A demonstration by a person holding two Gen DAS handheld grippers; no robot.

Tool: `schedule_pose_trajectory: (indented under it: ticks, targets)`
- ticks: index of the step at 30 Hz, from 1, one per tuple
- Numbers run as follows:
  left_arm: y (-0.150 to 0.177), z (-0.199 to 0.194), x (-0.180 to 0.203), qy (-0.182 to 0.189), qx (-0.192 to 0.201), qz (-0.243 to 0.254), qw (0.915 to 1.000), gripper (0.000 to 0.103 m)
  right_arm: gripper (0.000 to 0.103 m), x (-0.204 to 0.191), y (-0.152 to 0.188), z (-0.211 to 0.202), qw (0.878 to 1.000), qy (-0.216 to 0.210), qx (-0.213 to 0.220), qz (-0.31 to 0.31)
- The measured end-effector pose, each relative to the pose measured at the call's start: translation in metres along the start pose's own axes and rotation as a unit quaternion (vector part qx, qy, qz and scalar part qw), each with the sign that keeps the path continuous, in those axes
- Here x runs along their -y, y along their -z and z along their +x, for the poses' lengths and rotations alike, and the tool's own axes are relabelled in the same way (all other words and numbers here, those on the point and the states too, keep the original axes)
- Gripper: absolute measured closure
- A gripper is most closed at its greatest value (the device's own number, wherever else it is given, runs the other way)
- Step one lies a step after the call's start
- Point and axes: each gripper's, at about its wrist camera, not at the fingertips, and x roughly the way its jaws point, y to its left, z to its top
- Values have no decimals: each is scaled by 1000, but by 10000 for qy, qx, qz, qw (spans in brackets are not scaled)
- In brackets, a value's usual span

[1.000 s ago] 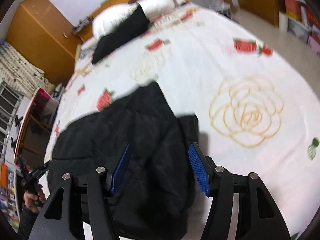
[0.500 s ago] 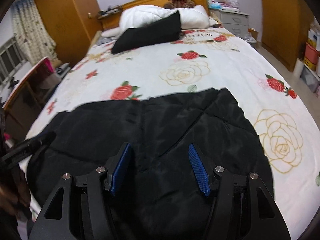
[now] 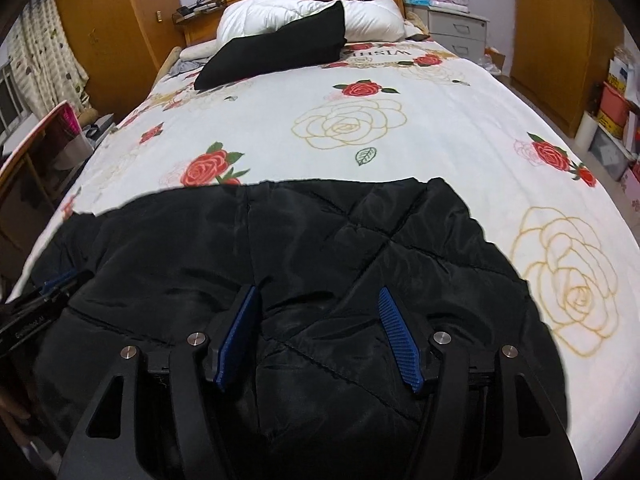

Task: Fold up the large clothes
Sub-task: 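Lower the folded layer onto the bundle and press it flat with both grippers, then open both grippers and pull them back from the jacket bundle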

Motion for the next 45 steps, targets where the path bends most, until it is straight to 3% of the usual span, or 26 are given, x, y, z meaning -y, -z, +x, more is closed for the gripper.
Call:
schedule_pose_trajectory:
  ticks: [4,7,10,15,22,31,37,45]
  targets:
    - [8,-46,-25,-370,429,-1,9984,53,41,15,12,-56,9990,15,433,117]
    - [28,-51,-56,-726,311,-156,9968,53,42,31,34,-65,9990,277,340,96]
    - [48,-40,-75,-501,147,-394,9979,53,43,42,52,-46,9994,325,46,147]
    - [43,-44,-66,-751,-44,-402,9964,54,43,34,47,-51,9985,535,-44,118]
    - [54,-96,-51,-484,53,-463,9977,54,43,21,58,-121,9989,249,323,225]
    - [96,-181,-14,-322,398,-153,9986,37,43,-24,100,-192,9982,-47,580,-133]
    - [121,-229,11,-172,587,146,9980,32,41,-45,125,-224,9977,-193,602,-226]
    - [143,-254,29,-135,641,358,9972,29,37,-60,143,-247,9960,-77,766,-447]
